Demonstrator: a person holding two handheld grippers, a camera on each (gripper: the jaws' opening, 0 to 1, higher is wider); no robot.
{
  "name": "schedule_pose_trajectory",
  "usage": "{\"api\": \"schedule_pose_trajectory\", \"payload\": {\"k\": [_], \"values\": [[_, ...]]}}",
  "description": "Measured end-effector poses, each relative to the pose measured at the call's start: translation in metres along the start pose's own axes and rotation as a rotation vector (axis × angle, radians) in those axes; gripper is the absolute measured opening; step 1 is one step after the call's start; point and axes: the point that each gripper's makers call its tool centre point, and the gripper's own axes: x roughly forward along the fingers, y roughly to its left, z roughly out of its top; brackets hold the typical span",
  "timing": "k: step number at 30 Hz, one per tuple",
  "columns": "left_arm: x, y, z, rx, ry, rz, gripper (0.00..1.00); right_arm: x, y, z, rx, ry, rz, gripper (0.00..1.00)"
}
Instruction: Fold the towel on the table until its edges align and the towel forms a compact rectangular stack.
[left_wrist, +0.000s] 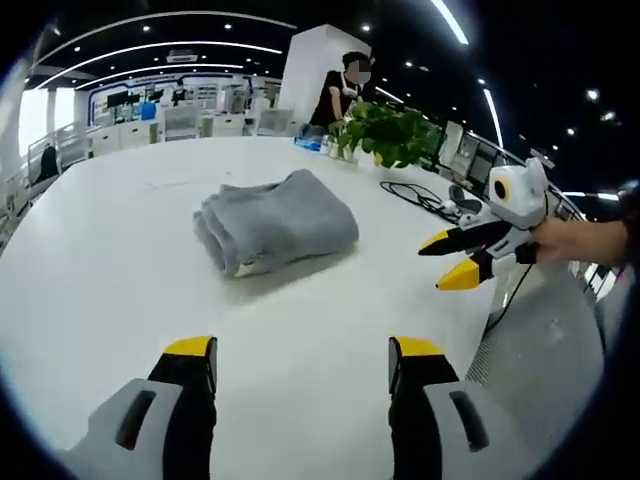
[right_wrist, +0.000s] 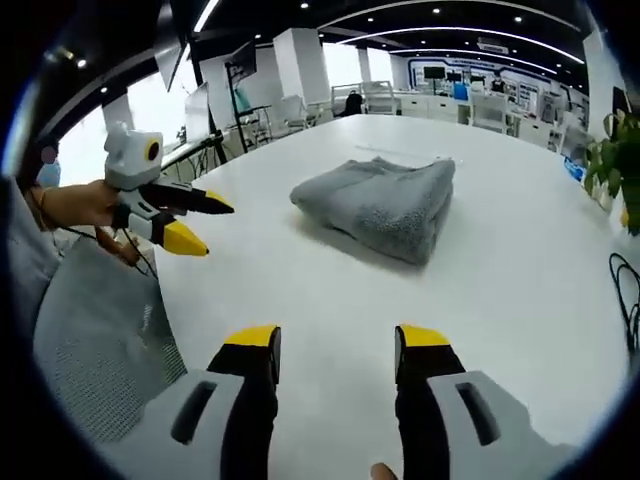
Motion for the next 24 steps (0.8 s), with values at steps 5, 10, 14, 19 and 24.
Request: {"api": "schedule_pose_trajectory", "payload": {"k": [5, 10, 14, 19, 24], "values": [[-0.005, -0.007, -0.007, -0.024, -0.016, -0.005, 0.73, -0.007, 0.002, -0.003, 0.046, -0.026, -0.016, 0.49], [-0.005, -0.016, -0.020, -0.033, -0.005, -0.004, 0.73, -0.011, 0.005, -0.005, 0.087, -0.045, -0.022, 0.50], [-0.001, -0.020, -0.015, -0.035, -0.028, -0.004, 0.73, -0.009, 0.010, -0.012, 0.075, -0.028, -0.023, 0.53], [0.002, -0.015, -0.008, 0.036, -0.052, 0.055, 0.73, -0.012, 0.011, -0.013, 0.075, -0.036, -0.043, 0.59], [0.004, -0.022, -0.012, 0.060, -0.055, 0.049, 0.73, -0.014, 0.014, -0.021, 0.093, -0.027, -0.038, 0.58]]}}
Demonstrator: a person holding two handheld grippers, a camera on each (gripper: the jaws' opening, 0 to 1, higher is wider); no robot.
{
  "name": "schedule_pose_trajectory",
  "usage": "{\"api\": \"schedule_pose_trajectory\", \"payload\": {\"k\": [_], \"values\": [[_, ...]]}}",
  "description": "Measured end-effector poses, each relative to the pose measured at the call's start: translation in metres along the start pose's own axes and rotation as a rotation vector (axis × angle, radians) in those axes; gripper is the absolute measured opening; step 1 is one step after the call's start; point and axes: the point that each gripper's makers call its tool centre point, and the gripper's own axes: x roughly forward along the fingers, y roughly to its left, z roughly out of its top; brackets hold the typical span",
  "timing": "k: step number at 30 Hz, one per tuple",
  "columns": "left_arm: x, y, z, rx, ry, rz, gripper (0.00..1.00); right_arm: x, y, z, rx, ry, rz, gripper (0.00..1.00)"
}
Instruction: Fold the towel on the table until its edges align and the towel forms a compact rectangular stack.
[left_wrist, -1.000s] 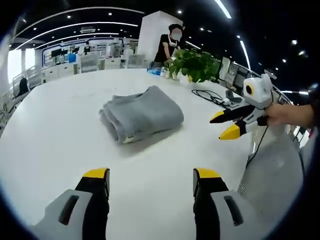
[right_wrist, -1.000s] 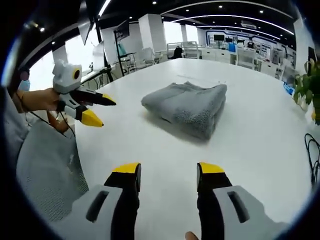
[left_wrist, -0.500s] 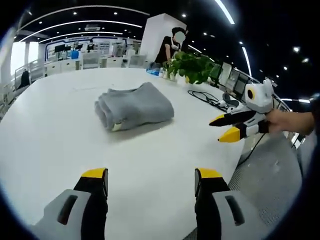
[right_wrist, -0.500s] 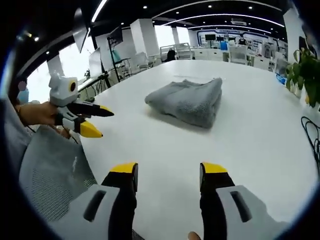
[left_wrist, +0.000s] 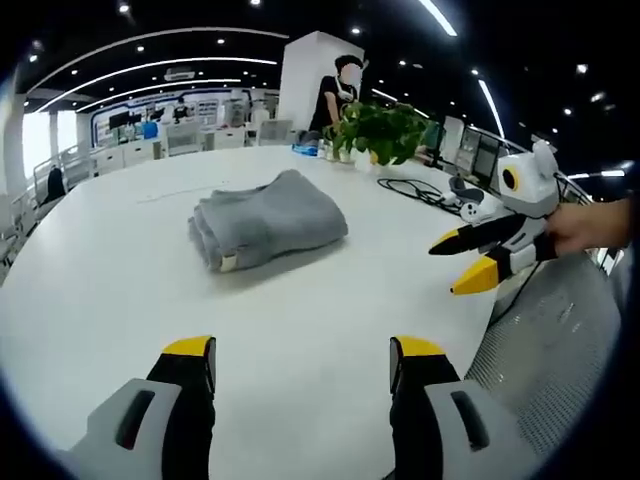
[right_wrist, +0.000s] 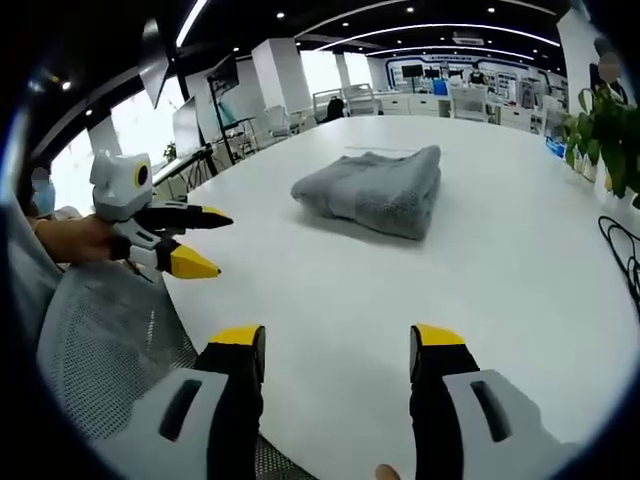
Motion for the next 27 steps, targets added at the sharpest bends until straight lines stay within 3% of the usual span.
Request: {"api": "schedule_pose_trajectory", "payload": {"k": [20, 27], "values": [[-0.002, 0.001, 0.003, 0.011, -0.013, 0.009, 0.74, -0.008, 0.008, -0.010, -0.014, 0.003, -0.023, 0.56], [-0.003, 0.002, 0.008, -0.010, -0.037, 0.013, 0.77, -0.011, 0.003, 0.003, -0.027, -0.057, -0.046, 0.60]]}}
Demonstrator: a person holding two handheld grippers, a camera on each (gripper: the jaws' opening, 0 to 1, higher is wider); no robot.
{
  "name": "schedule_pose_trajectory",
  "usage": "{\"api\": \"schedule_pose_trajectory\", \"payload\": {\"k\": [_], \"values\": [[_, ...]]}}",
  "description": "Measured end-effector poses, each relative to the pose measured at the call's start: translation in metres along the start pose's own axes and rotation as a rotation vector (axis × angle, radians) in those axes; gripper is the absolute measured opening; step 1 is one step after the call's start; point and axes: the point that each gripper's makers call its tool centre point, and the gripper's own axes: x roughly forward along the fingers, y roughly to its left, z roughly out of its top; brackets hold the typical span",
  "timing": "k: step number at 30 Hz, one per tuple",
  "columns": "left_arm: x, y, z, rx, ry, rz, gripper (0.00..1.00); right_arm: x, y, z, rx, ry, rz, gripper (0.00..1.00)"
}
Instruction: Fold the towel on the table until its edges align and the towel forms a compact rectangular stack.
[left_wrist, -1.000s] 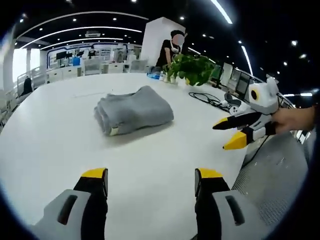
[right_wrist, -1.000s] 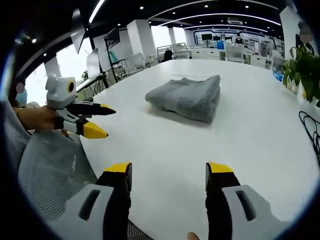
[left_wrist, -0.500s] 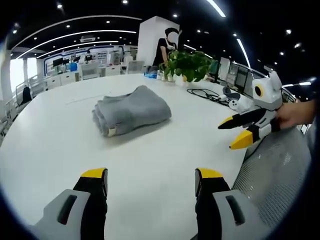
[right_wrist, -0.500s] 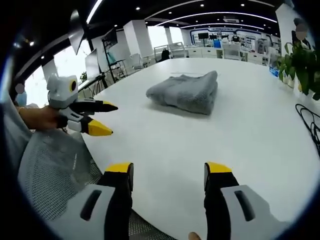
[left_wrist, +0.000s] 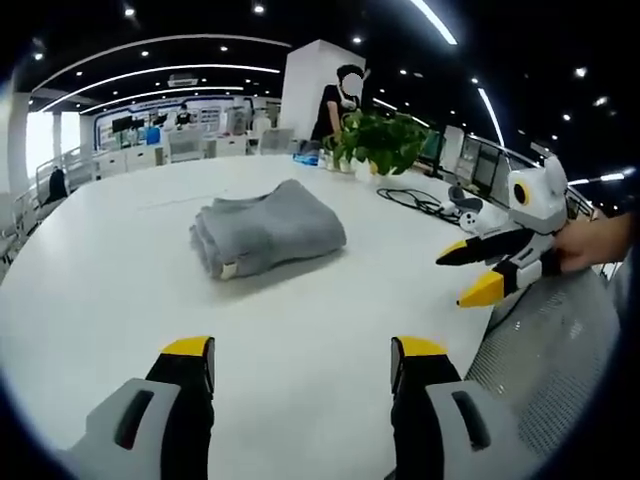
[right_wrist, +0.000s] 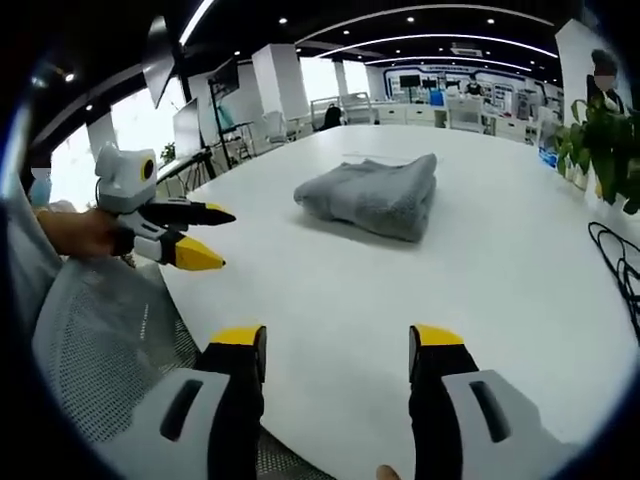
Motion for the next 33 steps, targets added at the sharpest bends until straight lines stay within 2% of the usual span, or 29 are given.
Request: {"api": "schedule_pose_trajectory", "payload": {"k": [3, 5, 8, 12, 16, 33], "values": [[0.000, 0.002, 0.005, -0.016, -0.027, 0.011, 0.88, -0.001, -0.007, 0.007, -0.005, -0.035, -0.037, 0.72], [-0.001, 0.002, 0.006, -0.019, -0.030, 0.016, 0.90, -0.002, -0.011, 0.010, -0.002, -0.051, -0.057, 0.82], [-0.002, 0.005, 0.009, -0.022, -0.046, 0.026, 0.92, -0.004, -0.018, 0.015, -0.004, -0.081, -0.091, 0.90], [-0.005, 0.013, 0.016, -0.029, -0.087, 0.068, 0.99, -0.007, -0.025, 0.023, 0.006, -0.125, -0.122, 0.98], [-0.009, 0.020, 0.018, -0.029, -0.098, 0.107, 0.99, -0.010, -0.027, 0.028, 0.015, -0.152, -0.129, 0.99], [-0.006, 0.018, 0.013, -0.051, -0.075, 0.087, 0.99, -0.005, -0.017, 0.019, 0.040, -0.108, -0.080, 0.92]]}}
